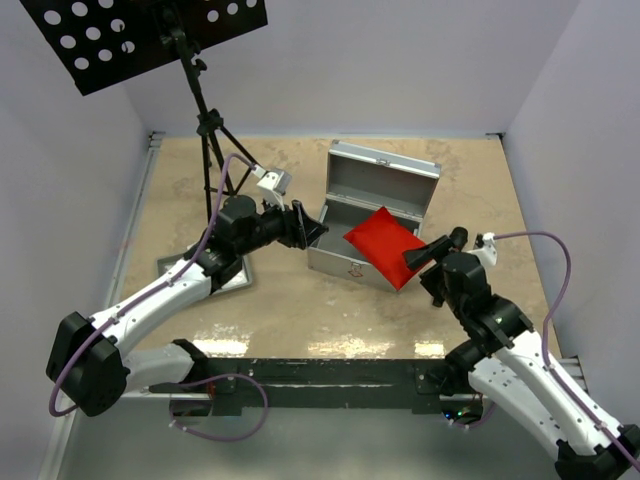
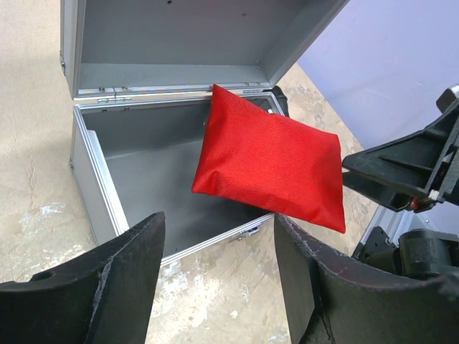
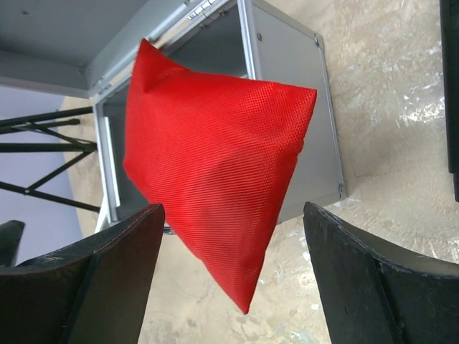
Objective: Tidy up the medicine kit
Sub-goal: Pick up the medicine pouch from the medicine box.
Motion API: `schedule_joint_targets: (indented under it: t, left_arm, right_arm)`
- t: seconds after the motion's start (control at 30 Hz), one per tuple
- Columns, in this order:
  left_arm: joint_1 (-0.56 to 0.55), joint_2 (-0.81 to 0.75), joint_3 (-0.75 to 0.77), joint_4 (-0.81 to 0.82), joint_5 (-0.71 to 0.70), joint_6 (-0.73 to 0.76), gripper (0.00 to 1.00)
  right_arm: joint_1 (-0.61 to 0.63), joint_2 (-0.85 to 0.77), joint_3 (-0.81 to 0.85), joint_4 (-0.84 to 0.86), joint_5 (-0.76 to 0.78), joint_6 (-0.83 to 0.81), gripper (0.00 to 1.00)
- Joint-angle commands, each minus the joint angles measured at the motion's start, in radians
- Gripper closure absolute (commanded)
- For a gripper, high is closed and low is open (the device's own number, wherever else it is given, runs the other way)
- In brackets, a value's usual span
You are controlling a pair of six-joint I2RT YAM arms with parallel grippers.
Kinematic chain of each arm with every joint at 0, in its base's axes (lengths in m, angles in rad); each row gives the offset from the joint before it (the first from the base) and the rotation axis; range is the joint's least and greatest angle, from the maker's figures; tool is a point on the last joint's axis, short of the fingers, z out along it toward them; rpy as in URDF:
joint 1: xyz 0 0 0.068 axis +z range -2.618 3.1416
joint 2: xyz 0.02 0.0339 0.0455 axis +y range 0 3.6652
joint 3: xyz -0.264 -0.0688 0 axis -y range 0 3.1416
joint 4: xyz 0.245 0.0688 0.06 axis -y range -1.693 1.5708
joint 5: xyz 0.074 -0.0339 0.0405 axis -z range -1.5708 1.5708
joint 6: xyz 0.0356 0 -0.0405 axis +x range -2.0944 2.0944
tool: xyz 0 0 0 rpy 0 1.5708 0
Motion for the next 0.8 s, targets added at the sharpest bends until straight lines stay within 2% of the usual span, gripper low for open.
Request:
schedule_joint_targets:
  t: [0.0, 0.13, 0.27, 0.47, 0.6, 0.77]
  left_arm:
    - [-0.007, -0.014, 0.003, 0.025, -0.014, -0.012, 0.34]
    - [-0.005, -0.021, -0.003, 0.019, -0.015, -0.014, 0.34]
    - [-0.007, -0.027, -0.012, 0.022, -0.017, -0.017, 0.34]
    - [-0.005, -0.027, -0.011, 0.028, -0.008, -0.025, 0.34]
    - [-0.005, -0.026, -0.011, 0.025, -0.008, -0.025, 0.34]
    - [-0.005, -0.029, -0.011, 0.019, -0.017, -0.022, 0.35]
  right_arm:
    - [-0.003, 0.033, -0.027, 0.062, -0.015, 0.032, 0.18]
    - [-0.003, 0.041, -0.036, 0.097, -0.015, 0.021, 0.27]
    - [-0.005, 0.021, -0.022, 0.105, 0.001, 0.003, 0.49]
    - [-0.002, 0.002, 0.025, 0.069, 0.015, -0.013, 0.70]
    - [-0.002, -0.025, 0.069, 0.065, 0.043, -0.045, 1.00]
    - [-0.002, -0.013, 0.213, 0.042, 0.101, -0.125, 1.00]
